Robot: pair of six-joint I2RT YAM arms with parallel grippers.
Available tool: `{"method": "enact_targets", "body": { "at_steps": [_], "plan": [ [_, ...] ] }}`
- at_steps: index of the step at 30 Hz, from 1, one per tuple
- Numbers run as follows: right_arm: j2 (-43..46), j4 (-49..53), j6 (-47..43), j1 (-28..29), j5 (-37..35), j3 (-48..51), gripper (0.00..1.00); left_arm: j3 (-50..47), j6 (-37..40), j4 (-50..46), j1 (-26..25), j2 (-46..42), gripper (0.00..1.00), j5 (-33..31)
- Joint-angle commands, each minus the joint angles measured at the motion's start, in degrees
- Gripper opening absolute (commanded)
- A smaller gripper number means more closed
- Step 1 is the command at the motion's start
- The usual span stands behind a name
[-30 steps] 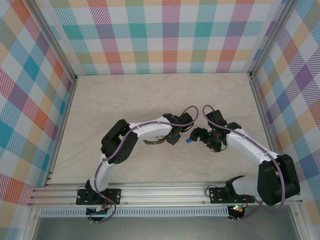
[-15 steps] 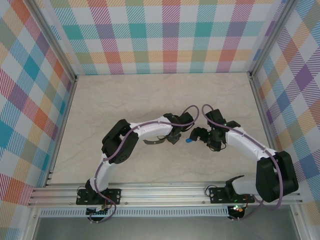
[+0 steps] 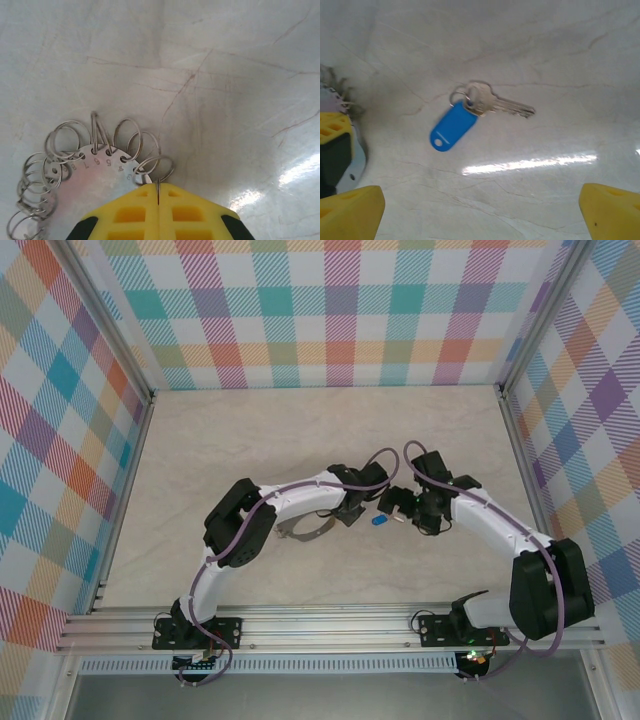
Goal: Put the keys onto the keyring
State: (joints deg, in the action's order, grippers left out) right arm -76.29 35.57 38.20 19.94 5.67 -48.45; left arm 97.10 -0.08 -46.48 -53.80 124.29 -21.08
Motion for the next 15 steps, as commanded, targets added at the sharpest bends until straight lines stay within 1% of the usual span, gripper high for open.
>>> {"method": "enact_targets", "body": {
  "at_steps": [1,3,6,8,12,15],
  "plan": [
    [-0.87,-0.15,0.73,-0.57,1.6,-4.49,1.0,6.37,1.43,-3.08,0.51,-3.64,0.0,-1.11],
    [-1.48,0.15,1.11,-0.83,2.08,-6.91,1.0,11.17,2.21,-5.55,0.95,-4.33,0.0,-1.54],
    [-2.39,0.79,1.19,-1.31,2.99,-11.01,1.0,21.01,3.68,-11.23,1.23,-3.71,0.0,-2.94],
    [-2.97,1.69,1.46,-1.93,3.04,-14.2,1.0,26.4,6.39,-13.34,1.19,-3.65,0.0,-2.99],
    [-3.76,2.89,1.84,-3.52,3.48,-19.71,1.0,26.05,8.03,-9.33,1.33,-8.44,0.0,-4.1],
    [-4.24,2.42,2.01,-4.98,5.52,-23.46,1.0,27.7,8.98,-6.97,1.33,-10.56,0.0,-4.58]
  ]
}}
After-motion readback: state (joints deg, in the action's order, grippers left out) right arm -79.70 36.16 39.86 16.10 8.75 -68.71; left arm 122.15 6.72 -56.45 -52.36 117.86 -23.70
